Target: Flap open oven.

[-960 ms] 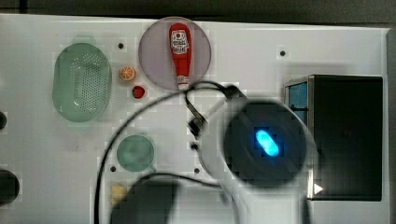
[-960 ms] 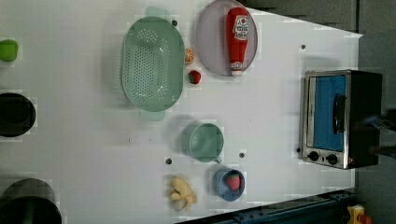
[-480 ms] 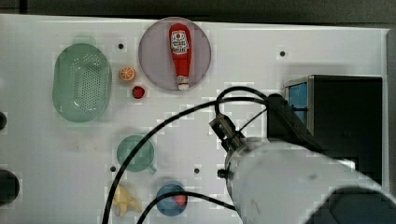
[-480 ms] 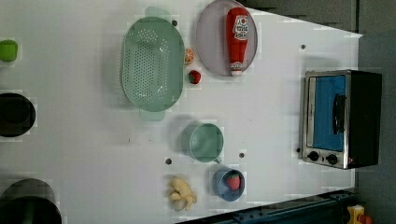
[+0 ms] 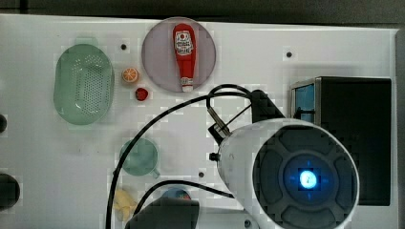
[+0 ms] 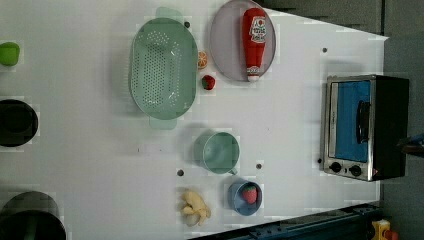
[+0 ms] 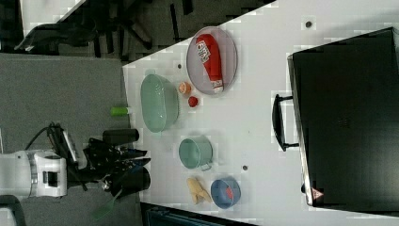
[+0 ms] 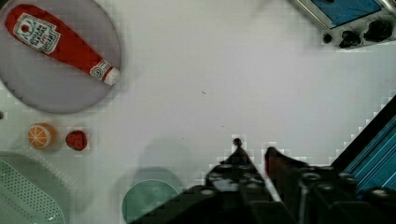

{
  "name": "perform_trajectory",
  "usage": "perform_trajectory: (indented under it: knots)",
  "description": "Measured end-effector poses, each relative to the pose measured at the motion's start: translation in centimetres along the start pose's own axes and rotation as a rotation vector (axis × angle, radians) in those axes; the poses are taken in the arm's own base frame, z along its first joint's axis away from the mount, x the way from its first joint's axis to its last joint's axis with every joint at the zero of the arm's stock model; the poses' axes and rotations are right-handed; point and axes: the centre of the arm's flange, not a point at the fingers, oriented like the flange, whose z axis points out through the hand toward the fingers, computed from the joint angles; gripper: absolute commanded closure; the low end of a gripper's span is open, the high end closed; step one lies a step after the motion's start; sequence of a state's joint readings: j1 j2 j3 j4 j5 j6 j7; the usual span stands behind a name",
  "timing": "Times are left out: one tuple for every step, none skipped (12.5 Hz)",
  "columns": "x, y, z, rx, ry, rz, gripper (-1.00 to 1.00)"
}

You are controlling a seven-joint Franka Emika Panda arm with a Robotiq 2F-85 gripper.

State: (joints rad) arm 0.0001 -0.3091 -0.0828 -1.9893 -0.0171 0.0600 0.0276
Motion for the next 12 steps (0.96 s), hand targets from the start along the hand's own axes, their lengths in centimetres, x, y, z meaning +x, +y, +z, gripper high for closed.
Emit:
perform_trajectory:
  knots:
    - [0.1, 0.1, 0.5, -0.005, -0.005, -0.003, 0.65]
    - [0.1, 0.2, 0.8, -0.010, -0.012, -0.020, 0.65]
    - [0.4, 0.6, 1.2, -0.011, -0.019, -0.048, 0.65]
    - [0.9, 1.2, 1.5, -0.013, -0.027, -0.091, 0.65]
    - [1.4, 1.7, 2.0, -0.023, -0.023, -0.156, 0.65]
    - [2.1, 2.1, 2.5, -0.037, 0.007, -0.231, 0.65]
    - [3.0, 2.7, 3.3, -0.076, 0.048, -0.311, 0.65]
    - [3.8, 3.6, 4.4, -0.143, 0.081, -0.398, 0.65]
    - [4.7, 4.5, 5.8, -0.175, 0.084, -0.480, 0.65]
    - [5.6, 5.5, 7.0, -0.168, 0.076, -0.541, 0.65]
    - [6.7, 6.5, 8.0, -0.153, 0.085, -0.593, 0.65]
    - [7.9, 7.6, 8.8, -0.149, 0.108, -0.639, 0.65]
